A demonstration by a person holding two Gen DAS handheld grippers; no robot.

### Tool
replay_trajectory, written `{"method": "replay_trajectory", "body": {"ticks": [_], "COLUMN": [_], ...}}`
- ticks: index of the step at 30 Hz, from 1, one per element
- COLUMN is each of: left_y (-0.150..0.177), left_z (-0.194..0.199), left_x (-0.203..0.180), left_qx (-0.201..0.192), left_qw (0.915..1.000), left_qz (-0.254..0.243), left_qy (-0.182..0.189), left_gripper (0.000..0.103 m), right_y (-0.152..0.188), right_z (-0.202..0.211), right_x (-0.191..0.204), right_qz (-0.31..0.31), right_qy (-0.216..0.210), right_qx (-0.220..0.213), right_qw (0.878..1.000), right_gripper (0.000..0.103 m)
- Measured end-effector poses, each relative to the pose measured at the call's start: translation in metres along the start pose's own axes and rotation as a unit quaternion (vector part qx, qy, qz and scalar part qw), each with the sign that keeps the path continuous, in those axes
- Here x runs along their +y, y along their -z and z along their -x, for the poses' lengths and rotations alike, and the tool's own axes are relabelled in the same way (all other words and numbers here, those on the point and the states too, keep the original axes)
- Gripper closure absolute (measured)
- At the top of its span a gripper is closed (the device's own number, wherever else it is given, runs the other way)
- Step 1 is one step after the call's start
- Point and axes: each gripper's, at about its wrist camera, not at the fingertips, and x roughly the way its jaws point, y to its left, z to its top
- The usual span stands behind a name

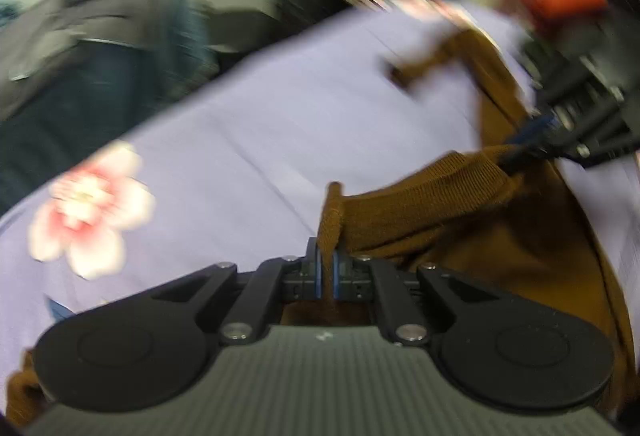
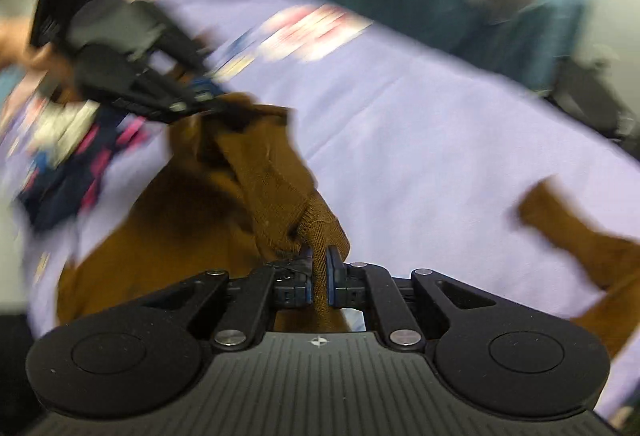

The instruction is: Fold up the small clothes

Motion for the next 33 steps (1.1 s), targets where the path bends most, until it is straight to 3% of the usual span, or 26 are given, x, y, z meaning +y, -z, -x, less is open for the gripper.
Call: {"method": "replay_trajectory", "body": {"ticks": [3, 5, 8, 9, 10, 11, 12, 13, 14, 15, 18, 20, 22, 27, 29, 30, 32, 33], "left_y": [-0.032, -0.047, -0.055, -0.056, -0.055, -0.052, -0.05, -0.046, -0.042, -0.037, -0.014, 0.004, 0.02, 0.054, 0.063, 0.063, 0.06, 0.054], "left_z": [-0.016, -0.036, -0.072, -0.077, -0.081, -0.082, -0.079, -0.07, -0.062, -0.051, -0.029, -0.022, -0.023, -0.036, -0.045, -0.045, -0.044, -0.043], "left_x": [0.031, 0.043, 0.045, 0.045, 0.044, 0.043, 0.042, 0.043, 0.042, 0.04, 0.039, 0.042, 0.048, 0.053, 0.046, 0.041, 0.038, 0.037], "left_qx": [-0.021, -0.014, 0.013, 0.016, 0.014, 0.012, 0.008, 0.003, -0.007, -0.017, -0.027, -0.014, 0.012, 0.077, 0.093, 0.085, 0.077, 0.079], "left_qw": [0.9967, 0.9936, 0.9875, 0.9854, 0.9827, 0.9802, 0.9778, 0.9758, 0.9763, 0.9781, 0.9809, 0.9807, 0.9805, 0.9811, 0.9831, 0.9844, 0.9876, 0.9878], "left_qz": [0.058, 0.077, 0.082, 0.084, 0.087, 0.092, 0.097, 0.104, 0.106, 0.106, 0.1, 0.095, 0.085, 0.071, 0.055, 0.048, 0.05, 0.054], "left_qy": [-0.053, -0.082, -0.134, -0.147, -0.163, -0.175, -0.185, -0.192, -0.189, -0.179, -0.164, -0.171, -0.177, -0.163, -0.148, -0.146, -0.128, -0.123], "left_gripper": [0.098, 0.098, 0.093, 0.086, 0.066, 0.053, 0.033, 0.027, 0.027, 0.027, 0.027, 0.027, 0.028, 0.028, 0.031, 0.037, 0.07, 0.097], "right_y": [-0.026, -0.038, -0.048, -0.048, -0.047, -0.044, -0.041, -0.037, -0.032, -0.027, -0.01, -0.007, -0.002, 0.009, 0.014, 0.016, 0.015, 0.012], "right_z": [-0.008, -0.022, -0.05, -0.057, -0.061, -0.062, -0.056, -0.05, -0.045, -0.036, -0.026, -0.039, -0.047, -0.066, -0.069, -0.07, -0.064, -0.055], "right_x": [-0.036, -0.059, -0.074, -0.077, -0.082, -0.082, -0.085, -0.085, -0.083, -0.075, -0.045, -0.042, -0.051, -0.069, -0.069, -0.068, -0.066, -0.066], "right_qz": [-0.049, -0.099, -0.128, -0.132, -0.14, -0.155, -0.174, -0.191, -0.202, -0.203, -0.157, -0.143, -0.155, -0.218, -0.231, -0.236, -0.236, -0.235], "right_qy": [0.094, 0.13, 0.195, 0.216, 0.235, 0.241, 0.234, 0.219, 0.196, 0.176, 0.144, 0.168, 0.165, 0.128, 0.087, 0.077, 0.095, 0.124], "right_qx": [-0.035, -0.046, -0.038, -0.028, -0.015, -0.013, -0.024, -0.033, -0.042, -0.059, -0.094, -0.066, -0.049, -0.007, -0.012, -0.006, -0.008, -0.019], "right_qw": [0.994, 0.985, 0.972, 0.967, 0.962, 0.958, 0.956, 0.956, 0.959, 0.961, 0.972, 0.973, 0.973, 0.967, 0.969, 0.969, 0.967, 0.964], "right_gripper": [0.103, 0.103, 0.102, 0.099, 0.093, 0.086, 0.058, 0.02, 0.006, 0.0, 0.0, 0.0, 0.02, 0.034, 0.06, 0.095, 0.096, 0.096]}}
